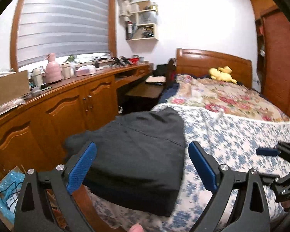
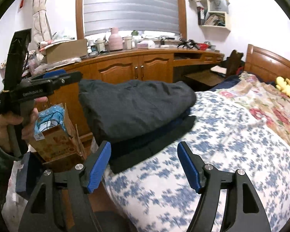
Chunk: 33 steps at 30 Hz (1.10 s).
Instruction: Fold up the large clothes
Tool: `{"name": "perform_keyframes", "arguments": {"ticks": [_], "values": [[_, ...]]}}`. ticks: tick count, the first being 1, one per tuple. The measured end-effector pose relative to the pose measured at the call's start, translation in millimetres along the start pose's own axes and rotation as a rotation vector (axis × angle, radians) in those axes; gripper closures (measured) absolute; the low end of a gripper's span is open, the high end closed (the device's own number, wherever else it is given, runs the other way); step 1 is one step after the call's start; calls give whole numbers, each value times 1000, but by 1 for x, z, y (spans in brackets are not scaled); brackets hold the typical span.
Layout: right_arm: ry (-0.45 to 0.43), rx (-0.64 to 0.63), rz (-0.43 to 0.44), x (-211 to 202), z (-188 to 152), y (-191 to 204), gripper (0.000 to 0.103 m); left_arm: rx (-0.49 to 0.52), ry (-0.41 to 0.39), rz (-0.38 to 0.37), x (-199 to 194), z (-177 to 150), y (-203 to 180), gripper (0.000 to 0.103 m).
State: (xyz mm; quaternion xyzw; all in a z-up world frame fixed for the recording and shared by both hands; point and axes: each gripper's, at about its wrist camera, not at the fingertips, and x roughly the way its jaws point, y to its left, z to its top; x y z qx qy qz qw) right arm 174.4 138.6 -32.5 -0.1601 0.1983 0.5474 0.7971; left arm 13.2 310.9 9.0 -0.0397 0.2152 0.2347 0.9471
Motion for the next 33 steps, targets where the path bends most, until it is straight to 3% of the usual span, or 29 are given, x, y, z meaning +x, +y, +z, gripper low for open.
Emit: {"name": "perform_keyframes", "arguments": {"ticks": [12, 18, 25, 33], "values": [[-33, 123, -174, -79, -75, -48, 30, 105, 38, -213, 1, -44, -140, 7], [-31, 205, -260, -111, -104, -71, 28, 139, 62, -283, 3, -57, -197, 7], [-5, 285, -388, -144, -134, -91, 24, 169, 83, -374, 1, -66, -247, 7], [-26, 336, -493, -200, -164, -71, 23, 177, 97, -428, -15, -96, -284, 7]]}}
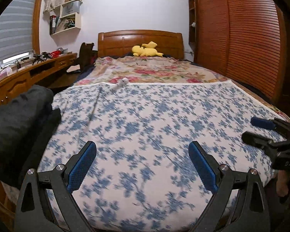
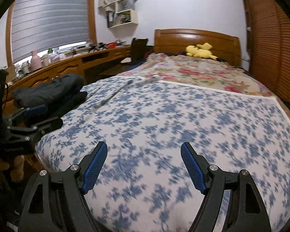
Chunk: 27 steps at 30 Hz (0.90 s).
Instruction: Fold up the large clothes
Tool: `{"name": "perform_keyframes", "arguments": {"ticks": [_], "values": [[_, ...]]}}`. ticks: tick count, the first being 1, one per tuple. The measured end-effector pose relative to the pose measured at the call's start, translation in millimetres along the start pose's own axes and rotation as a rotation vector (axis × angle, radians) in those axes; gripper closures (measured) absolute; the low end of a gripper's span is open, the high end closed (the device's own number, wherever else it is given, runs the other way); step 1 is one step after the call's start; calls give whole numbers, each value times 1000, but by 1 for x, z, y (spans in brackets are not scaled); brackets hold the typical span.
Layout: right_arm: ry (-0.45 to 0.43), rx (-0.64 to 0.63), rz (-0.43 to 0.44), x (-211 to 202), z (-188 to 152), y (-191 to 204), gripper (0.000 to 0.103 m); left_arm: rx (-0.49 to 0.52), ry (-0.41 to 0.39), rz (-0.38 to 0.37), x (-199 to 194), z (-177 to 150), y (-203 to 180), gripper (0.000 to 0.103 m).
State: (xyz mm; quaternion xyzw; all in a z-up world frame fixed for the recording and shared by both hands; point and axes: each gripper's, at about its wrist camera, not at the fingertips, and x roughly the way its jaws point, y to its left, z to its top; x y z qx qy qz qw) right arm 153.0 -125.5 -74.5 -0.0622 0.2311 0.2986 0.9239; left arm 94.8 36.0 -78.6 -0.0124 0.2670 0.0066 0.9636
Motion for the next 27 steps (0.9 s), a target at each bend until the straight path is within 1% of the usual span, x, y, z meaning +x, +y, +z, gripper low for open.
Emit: {"name": "perform_keyframes", "arguments": {"ticks": [3, 6, 8, 9, 14, 18, 20, 27], "values": [[-8, 23, -30, -26, -12, -2, 23, -5, 14, -19, -8, -6, -12, 7], [-14, 55, -37, -49, -19, -6, 23, -8, 7, -26, -22, -4, -22, 7], [-28, 67, -46, -67, -20, -5, 23, -23, -10, -39, -35, 2, -26, 7], [-35, 70, -49, -68, -21, -4, 23, -27, -16, -46, -40, 5, -28, 7], [-89, 76, -81, -108, -18, -3, 23, 1, -53, -46, -66, 23, -44, 7], [-124, 80, -106, -131, -18, -2, 23, 2, -77, -65, -83, 36, -53, 7], [-137, 81, -114, -136, -18, -1, 23, 1, -91, -72, -92, 41, -56, 7], [-190, 100, -140, -163, -19, -3, 23, 4, -136, -71, -117, 57, -65, 7]]}}
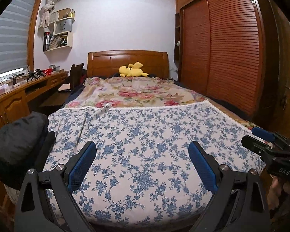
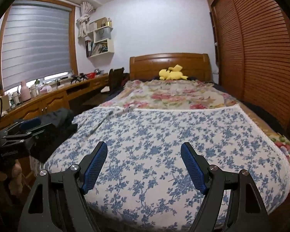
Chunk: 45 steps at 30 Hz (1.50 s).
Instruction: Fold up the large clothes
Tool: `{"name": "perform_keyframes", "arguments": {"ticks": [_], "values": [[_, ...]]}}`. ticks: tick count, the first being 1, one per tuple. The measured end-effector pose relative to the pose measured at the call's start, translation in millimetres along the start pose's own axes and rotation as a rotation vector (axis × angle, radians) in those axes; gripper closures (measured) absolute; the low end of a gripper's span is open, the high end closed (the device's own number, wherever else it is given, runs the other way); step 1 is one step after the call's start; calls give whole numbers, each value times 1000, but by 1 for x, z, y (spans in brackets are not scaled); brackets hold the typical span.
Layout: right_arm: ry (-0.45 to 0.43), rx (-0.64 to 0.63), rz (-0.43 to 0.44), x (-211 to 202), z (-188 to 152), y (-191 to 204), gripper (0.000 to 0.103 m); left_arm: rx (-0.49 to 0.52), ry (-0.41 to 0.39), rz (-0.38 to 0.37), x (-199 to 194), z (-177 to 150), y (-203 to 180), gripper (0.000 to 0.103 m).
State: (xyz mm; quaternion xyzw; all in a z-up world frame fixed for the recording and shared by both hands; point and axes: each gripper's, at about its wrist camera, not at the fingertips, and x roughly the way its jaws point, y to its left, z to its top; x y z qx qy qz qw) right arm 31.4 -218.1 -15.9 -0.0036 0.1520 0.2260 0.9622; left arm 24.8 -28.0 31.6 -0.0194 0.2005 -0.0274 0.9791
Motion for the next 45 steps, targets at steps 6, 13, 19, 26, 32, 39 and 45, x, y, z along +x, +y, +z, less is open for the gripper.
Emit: {"name": "perform_keyframes", "arguments": {"ticks": [6, 13, 19, 26, 32, 39, 45], "values": [[-33, 10, -34, -13, -1, -9, 23, 2, -25, 21, -11, 4, -2, 7], [-47, 16, -43, -21, -1, -15, 23, -8, -13, 20, -10, -1, -2, 7], [-48, 2, -45, -17, 0, -12, 23, -9, -11, 15, -10, -1, -3, 7], [-44, -10, -41, -14, 0, -16, 23, -9, -11, 17, -9, -2, -3, 7], [-40, -8, -35, -12, 0, -19, 23, -9, -7, 18, -9, -4, -3, 7], [-34, -6, -31, -11, 0, -23, 23, -11, -5, 19, -8, -5, -1, 7], [-32, -13, -31, -11, 0, -23, 23, -11, -3, 19, -8, -7, -1, 7]]}}
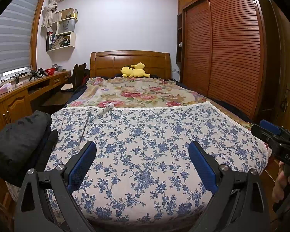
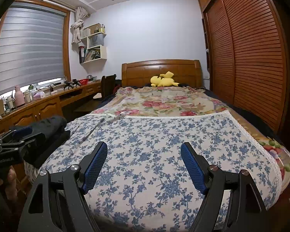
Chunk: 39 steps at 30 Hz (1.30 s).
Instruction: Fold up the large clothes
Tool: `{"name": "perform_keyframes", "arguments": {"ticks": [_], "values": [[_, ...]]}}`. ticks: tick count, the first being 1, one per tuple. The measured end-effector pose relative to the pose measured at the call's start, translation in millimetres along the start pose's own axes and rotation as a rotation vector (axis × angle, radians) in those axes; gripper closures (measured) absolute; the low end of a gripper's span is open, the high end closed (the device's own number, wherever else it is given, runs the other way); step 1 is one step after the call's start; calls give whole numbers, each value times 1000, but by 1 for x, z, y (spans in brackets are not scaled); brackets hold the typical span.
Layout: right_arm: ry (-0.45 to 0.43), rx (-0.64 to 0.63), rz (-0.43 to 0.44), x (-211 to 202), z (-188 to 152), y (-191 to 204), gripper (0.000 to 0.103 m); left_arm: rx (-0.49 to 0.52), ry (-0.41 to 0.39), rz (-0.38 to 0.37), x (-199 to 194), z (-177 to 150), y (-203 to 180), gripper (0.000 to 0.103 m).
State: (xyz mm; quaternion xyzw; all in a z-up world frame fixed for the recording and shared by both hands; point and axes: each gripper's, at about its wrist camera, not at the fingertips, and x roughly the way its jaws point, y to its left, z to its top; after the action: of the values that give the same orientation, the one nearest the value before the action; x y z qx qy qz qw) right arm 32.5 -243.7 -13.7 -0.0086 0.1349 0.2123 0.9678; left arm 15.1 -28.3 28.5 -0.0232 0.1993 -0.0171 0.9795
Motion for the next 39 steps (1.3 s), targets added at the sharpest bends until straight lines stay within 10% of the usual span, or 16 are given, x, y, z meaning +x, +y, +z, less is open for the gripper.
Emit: {"name": "perform_keyframes", "arguments": {"ticks": [39], "values": [[4, -6, 6, -1, -1, 1, 23, 10, 1, -11, -4, -7, -2, 7]]}}
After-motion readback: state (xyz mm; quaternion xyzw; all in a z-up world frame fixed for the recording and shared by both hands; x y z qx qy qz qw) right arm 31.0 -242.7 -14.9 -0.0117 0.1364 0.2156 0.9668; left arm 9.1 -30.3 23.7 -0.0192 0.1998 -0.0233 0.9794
